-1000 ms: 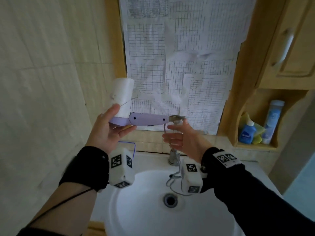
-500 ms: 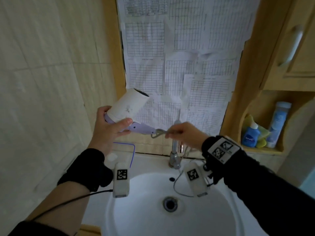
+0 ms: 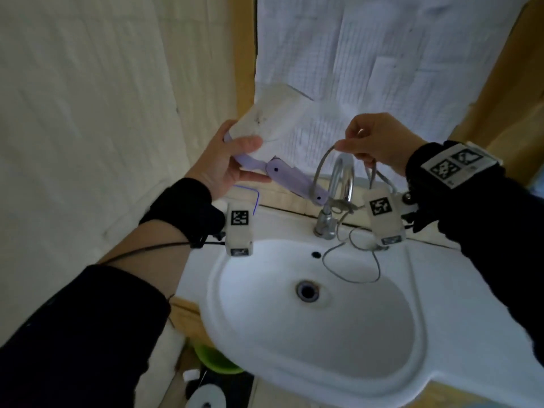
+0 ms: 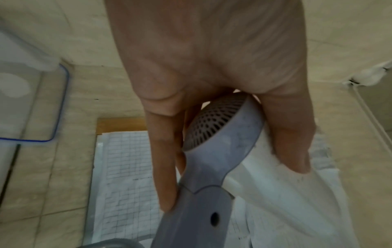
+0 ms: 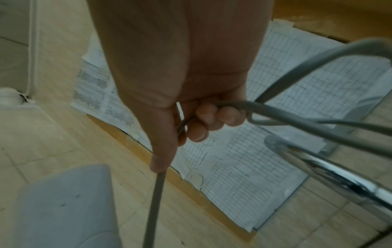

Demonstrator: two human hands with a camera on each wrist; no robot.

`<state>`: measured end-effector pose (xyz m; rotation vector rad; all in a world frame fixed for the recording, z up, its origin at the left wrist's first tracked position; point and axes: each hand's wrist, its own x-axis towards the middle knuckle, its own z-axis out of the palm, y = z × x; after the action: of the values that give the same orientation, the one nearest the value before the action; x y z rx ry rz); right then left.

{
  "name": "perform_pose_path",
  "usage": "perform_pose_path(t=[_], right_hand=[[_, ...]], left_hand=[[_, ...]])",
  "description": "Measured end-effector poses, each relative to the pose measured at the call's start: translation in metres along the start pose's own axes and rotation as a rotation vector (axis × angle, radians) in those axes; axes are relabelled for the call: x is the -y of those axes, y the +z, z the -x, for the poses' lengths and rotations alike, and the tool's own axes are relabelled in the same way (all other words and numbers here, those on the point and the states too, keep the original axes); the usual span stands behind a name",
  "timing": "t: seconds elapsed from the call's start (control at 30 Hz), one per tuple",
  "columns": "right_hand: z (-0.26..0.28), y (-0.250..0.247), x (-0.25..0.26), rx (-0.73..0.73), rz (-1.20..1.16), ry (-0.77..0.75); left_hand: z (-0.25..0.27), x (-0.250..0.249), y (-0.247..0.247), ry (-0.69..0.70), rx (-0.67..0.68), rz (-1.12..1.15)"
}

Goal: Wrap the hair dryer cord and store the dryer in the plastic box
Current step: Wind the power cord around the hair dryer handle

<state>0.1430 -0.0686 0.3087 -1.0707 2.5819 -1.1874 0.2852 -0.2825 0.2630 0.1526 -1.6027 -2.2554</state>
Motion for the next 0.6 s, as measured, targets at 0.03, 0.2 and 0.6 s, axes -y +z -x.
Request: perform_pose_path(t=[0.03,0.2,0.6], right_hand=[[0.0,0.003,-0.003,0.006,0.002,0.012],[0.008,0.034,-0.022,0.124,0.027,0.054],[0.044,0.145,-0.066,0.337,-0.564,0.339]], left_hand=[[0.001,0.002,-0.004,-0.012,-0.004,0.012],[0.008,0.027,-0.025,-0.106,-0.014,0.096],[0.025,0.119,-0.038,-0.135,-0.217,0.614]])
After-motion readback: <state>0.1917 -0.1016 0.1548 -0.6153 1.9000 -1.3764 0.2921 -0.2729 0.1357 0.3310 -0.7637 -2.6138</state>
